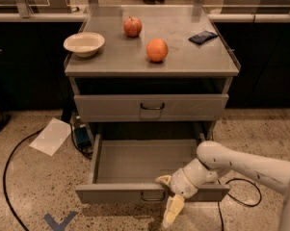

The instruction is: Open middle drawer

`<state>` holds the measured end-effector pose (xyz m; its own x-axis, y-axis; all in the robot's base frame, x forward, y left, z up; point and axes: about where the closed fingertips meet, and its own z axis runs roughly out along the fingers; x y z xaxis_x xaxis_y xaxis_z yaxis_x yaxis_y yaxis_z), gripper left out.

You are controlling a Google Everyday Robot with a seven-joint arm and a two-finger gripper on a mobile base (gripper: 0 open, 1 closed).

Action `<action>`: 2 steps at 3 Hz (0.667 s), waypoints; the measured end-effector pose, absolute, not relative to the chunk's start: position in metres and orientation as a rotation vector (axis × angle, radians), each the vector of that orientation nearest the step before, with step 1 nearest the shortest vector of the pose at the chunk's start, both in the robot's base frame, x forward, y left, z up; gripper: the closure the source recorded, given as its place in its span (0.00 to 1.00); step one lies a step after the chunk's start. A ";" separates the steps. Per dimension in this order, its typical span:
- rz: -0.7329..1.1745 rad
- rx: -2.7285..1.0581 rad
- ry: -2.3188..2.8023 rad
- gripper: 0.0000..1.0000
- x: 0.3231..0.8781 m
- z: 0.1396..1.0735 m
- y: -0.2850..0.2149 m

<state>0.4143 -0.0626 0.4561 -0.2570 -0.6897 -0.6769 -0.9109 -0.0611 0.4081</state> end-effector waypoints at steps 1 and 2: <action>1.259 -1.731 1.977 0.00 0.410 0.446 -0.063; 1.296 -1.744 1.985 0.00 0.403 0.444 -0.064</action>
Offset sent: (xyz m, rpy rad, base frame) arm -0.0569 -0.0124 -0.0497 -0.0335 0.2722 0.1444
